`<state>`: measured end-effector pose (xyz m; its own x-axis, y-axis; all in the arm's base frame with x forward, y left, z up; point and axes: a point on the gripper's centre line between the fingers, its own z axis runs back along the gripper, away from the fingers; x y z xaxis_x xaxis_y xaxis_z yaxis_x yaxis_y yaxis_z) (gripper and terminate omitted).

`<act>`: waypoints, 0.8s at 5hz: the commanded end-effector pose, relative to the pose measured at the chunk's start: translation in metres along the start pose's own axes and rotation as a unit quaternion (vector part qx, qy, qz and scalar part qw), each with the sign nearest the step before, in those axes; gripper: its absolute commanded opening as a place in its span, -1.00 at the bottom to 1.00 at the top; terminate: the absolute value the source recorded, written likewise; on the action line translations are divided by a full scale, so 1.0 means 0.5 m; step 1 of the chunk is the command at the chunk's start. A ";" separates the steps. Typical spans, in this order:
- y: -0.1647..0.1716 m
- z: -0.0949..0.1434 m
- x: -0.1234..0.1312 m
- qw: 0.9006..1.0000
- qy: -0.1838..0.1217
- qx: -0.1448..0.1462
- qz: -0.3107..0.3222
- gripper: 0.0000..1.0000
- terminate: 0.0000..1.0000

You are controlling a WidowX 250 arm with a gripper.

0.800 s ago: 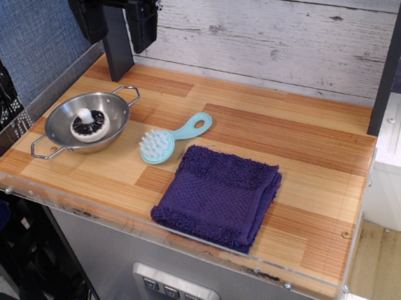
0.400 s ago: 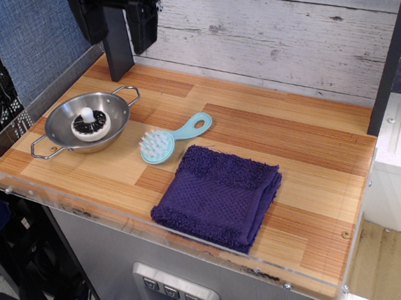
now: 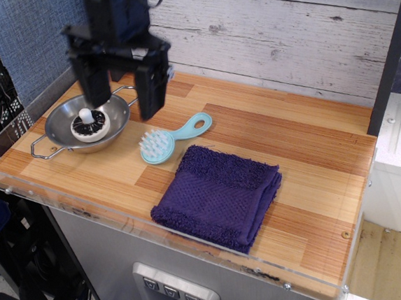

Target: Move the cloth up to the right of the brush.

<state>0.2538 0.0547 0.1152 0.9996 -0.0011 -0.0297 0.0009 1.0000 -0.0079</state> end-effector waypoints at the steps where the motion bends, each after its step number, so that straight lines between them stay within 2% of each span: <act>1: -0.074 -0.063 -0.073 0.998 -0.051 -0.026 -0.005 1.00 -1.00; 2: -0.108 -0.108 -0.045 0.997 -0.064 -0.026 -0.022 1.00 -1.00; 3: -0.132 -0.123 -0.012 0.996 -0.085 -0.020 -0.024 1.00 -1.00; 4: -0.150 -0.130 0.019 0.995 -0.093 -0.014 -0.018 1.00 -1.00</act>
<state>0.2569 -0.0214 0.0402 0.9922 -0.0282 0.1217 0.0317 0.9991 -0.0274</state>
